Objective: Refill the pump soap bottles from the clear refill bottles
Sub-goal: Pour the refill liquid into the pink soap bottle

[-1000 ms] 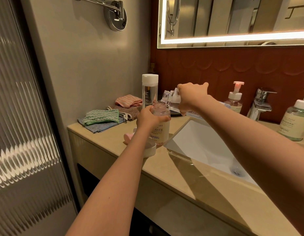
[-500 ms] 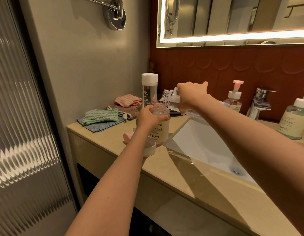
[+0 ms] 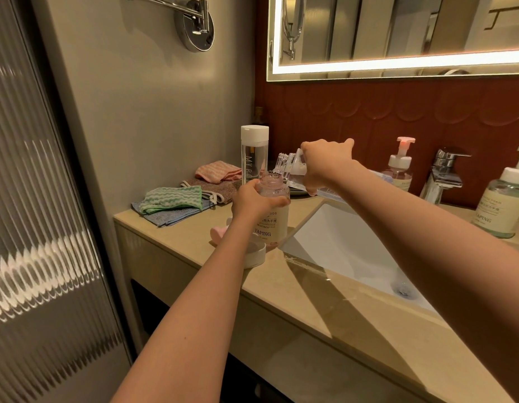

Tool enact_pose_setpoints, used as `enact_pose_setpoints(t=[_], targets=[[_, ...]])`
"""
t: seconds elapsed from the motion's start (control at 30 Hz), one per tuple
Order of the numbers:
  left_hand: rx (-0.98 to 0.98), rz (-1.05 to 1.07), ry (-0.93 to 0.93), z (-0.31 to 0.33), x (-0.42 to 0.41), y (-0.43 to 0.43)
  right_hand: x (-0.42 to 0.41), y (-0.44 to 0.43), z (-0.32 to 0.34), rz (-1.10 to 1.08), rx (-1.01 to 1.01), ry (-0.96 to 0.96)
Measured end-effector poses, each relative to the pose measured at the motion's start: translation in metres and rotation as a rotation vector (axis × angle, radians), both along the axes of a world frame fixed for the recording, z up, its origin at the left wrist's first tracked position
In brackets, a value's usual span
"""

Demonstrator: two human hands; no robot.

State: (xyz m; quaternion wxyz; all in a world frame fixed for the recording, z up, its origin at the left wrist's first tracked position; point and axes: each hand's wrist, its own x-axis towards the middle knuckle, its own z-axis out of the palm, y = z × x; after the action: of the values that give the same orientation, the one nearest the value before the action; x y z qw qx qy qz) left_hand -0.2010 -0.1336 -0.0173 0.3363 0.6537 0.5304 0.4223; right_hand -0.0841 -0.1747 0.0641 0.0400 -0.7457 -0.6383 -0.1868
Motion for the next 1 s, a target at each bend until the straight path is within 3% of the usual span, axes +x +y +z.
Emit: enact_pose_setpoints(t=[1.0], targets=[[0.007,0.005,-0.010,0.0009,-0.0006,-0.0050,0.0001,0.0037,0.0001,-0.015,-0.010,-0.022]])
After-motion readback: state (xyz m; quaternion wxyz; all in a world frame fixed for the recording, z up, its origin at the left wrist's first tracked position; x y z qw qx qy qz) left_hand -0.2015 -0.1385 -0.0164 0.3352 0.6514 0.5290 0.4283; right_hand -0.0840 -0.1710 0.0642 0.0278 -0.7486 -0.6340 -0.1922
